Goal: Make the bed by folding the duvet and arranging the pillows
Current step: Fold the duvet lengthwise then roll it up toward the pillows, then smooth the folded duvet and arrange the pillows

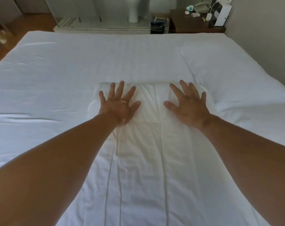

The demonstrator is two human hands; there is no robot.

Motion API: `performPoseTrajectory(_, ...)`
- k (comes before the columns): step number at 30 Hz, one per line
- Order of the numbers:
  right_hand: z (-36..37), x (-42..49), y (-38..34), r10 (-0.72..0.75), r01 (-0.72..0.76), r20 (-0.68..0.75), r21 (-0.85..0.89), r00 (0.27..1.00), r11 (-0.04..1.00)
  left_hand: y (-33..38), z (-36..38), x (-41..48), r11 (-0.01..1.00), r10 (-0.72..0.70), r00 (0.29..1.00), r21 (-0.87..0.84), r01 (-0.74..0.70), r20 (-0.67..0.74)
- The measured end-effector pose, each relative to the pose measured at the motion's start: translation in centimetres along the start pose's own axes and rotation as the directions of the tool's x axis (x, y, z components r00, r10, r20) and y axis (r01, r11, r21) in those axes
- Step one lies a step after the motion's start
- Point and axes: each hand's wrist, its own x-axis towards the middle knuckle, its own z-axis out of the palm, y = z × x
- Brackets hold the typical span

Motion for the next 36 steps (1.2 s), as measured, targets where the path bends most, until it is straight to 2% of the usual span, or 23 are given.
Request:
performPoseTrajectory(3,4.5,4.9,1.8,0.081,-0.080,0.087,-0.008,0.993,0.997,-1.5,5.0,4.6,1.000,0.002,0.999,0.024,-0.003,0.054)
performPoseTrajectory(5,9.1,6.5,3.2,0.088,-0.089,0.089,0.011,0.992,0.996,-2.7,9.3,6.2,1.000,-0.019,0.999,-0.001,0.019,0.051)
performPoseTrajectory(9,15.7,10.7,5.1,0.062,-0.060,-0.027,0.087,0.998,0.994,-3.5,15.8,9.6,0.996,-0.057,0.998,-0.070,0.057,0.015)
performPoseTrajectory(13,18.1,12.9,5.7,0.057,-0.043,-0.095,0.152,0.994,0.987,-3.4,18.1,11.6,0.990,-0.081,0.997,-0.114,0.079,-0.011)
performPoseTrajectory(18,14.1,11.6,5.6,0.043,-0.053,0.057,0.198,0.997,0.979,-3.8,14.2,10.2,0.994,-0.040,0.995,-0.103,0.049,0.088)
performPoseTrajectory(21,13.8,9.9,5.6,0.086,-0.088,0.019,0.110,0.996,0.990,-5.0,13.6,9.1,0.998,-0.056,0.997,-0.026,0.057,0.058)
performPoseTrajectory(24,15.6,9.5,5.3,0.124,-0.115,-0.060,0.126,0.990,0.985,-5.2,15.7,8.5,0.995,-0.094,0.995,-0.030,0.094,0.029)
performPoseTrajectory(26,16.0,9.7,5.2,0.117,-0.108,-0.060,0.142,0.991,0.984,-5.0,16.2,8.7,0.996,-0.090,0.995,-0.025,0.091,0.040)
performPoseTrajectory(31,10.4,6.6,2.6,0.132,-0.141,0.149,0.050,0.980,0.989,-4.0,11.5,6.0,0.991,-0.110,0.975,-0.057,0.123,0.192)
performPoseTrajectory(34,6.8,-1.2,-2.2,0.014,-0.016,0.239,0.006,0.971,1.000,-0.5,7.8,-1.6,0.986,-0.020,0.981,-0.160,0.051,0.192)
performPoseTrajectory(36,6.8,-6.7,-3.4,-0.066,0.086,0.286,-0.059,0.956,0.995,0.1,7.5,-6.7,0.993,0.084,0.981,-0.094,-0.068,0.174)
